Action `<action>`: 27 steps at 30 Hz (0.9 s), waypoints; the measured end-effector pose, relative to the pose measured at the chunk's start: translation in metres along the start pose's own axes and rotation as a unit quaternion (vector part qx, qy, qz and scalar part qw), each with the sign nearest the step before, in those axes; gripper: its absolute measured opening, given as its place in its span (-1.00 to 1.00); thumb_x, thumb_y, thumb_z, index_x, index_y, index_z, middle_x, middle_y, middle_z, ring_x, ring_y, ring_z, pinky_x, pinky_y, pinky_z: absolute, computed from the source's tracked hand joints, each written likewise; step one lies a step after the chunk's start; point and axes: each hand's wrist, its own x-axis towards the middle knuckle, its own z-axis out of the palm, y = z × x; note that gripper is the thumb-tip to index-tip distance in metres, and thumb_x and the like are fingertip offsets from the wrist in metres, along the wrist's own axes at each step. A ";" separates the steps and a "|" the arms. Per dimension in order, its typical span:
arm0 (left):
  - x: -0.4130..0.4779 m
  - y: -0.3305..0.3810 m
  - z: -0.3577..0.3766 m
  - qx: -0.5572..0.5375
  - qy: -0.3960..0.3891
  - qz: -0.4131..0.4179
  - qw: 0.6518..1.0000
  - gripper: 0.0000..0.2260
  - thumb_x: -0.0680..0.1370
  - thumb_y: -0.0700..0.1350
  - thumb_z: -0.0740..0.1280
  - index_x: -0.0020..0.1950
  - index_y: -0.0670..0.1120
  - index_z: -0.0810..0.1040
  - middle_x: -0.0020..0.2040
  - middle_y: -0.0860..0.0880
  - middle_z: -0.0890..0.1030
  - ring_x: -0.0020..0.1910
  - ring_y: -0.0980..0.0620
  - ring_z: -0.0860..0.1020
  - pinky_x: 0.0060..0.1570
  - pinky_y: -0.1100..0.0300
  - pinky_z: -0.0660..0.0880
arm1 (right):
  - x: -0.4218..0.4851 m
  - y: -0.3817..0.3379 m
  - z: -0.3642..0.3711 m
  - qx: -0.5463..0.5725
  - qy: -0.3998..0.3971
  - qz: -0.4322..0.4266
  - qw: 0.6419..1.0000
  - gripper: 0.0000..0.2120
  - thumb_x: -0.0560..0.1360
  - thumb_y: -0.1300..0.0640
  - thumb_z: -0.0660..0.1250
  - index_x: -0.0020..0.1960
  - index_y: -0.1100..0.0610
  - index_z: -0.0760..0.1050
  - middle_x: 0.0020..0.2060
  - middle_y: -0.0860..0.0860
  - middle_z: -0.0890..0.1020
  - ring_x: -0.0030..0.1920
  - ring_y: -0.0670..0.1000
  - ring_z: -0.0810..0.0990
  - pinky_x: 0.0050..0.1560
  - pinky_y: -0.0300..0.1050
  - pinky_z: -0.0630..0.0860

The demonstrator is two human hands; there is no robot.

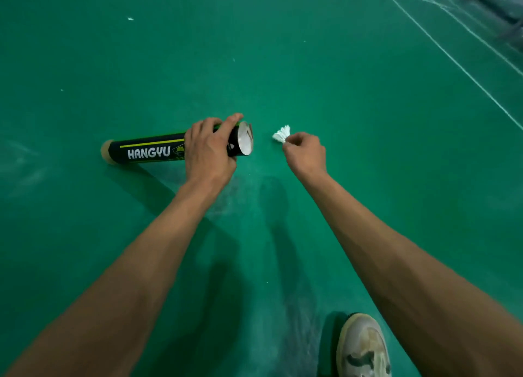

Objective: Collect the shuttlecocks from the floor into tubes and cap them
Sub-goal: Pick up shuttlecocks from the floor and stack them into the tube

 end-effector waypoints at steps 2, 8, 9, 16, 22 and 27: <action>0.014 -0.006 0.003 0.007 0.007 -0.013 1.000 -0.23 0.34 -0.26 0.54 0.51 0.14 0.45 0.21 -0.09 0.56 0.22 -0.17 0.47 0.31 -0.06 0.34 | 0.013 0.014 0.010 -0.051 -0.050 0.016 0.997 -0.56 0.44 0.17 0.33 0.32 0.09 0.55 0.14 0.16 0.66 0.08 0.14 0.63 0.18 -0.02 0.56; 0.037 0.004 0.033 0.044 -0.013 -0.005 0.999 -0.22 0.35 -0.20 0.59 0.53 0.13 0.41 0.23 -0.14 0.55 0.20 -0.21 0.47 0.29 -0.09 0.34 | 0.063 0.034 0.023 -0.154 -0.121 -0.020 0.980 -0.39 0.44 0.19 0.32 0.49 0.06 0.34 0.37 0.18 0.39 0.30 0.25 0.47 0.36 0.01 0.44; 0.039 0.005 0.039 0.053 -0.016 0.005 0.998 -0.22 0.35 -0.19 0.59 0.52 0.13 0.42 0.22 -0.14 0.55 0.19 -0.21 0.48 0.28 -0.10 0.34 | 0.072 0.034 0.024 -0.158 -0.132 -0.020 0.978 -0.38 0.45 0.19 0.32 0.50 0.05 0.33 0.37 0.17 0.37 0.32 0.25 0.46 0.37 0.01 0.43; 0.039 0.027 0.054 0.121 -0.099 0.018 0.988 -0.21 0.33 -0.17 0.58 0.52 0.15 0.42 0.21 -0.10 0.57 0.19 -0.20 0.51 0.27 -0.06 0.32 | 0.122 0.032 0.043 -0.099 -0.120 0.017 0.988 -0.50 0.48 0.15 0.30 0.42 0.10 0.39 0.39 0.15 0.34 0.35 0.26 0.41 0.36 0.07 0.41; 0.077 0.049 -0.023 0.179 -0.140 -0.046 0.973 -0.14 0.31 0.00 0.66 0.55 0.19 0.35 0.24 -0.10 0.57 0.23 -0.22 0.51 0.28 -0.06 0.34 | 0.127 0.001 0.079 -0.051 -0.143 0.021 0.988 -0.52 0.46 0.10 0.33 0.37 0.11 0.42 0.46 0.18 0.26 0.46 0.28 0.26 0.46 0.19 0.25; 0.120 0.061 -0.038 0.230 -0.103 -0.047 0.966 -0.15 0.34 -0.02 0.65 0.56 0.19 0.35 0.29 -0.21 0.53 0.24 -0.29 0.44 0.27 -0.10 0.36 | 0.126 -0.024 0.087 -0.060 -0.173 -0.035 0.983 -0.45 0.47 0.10 0.34 0.45 0.09 0.37 0.59 0.20 0.08 0.57 0.33 0.07 0.55 0.32 0.02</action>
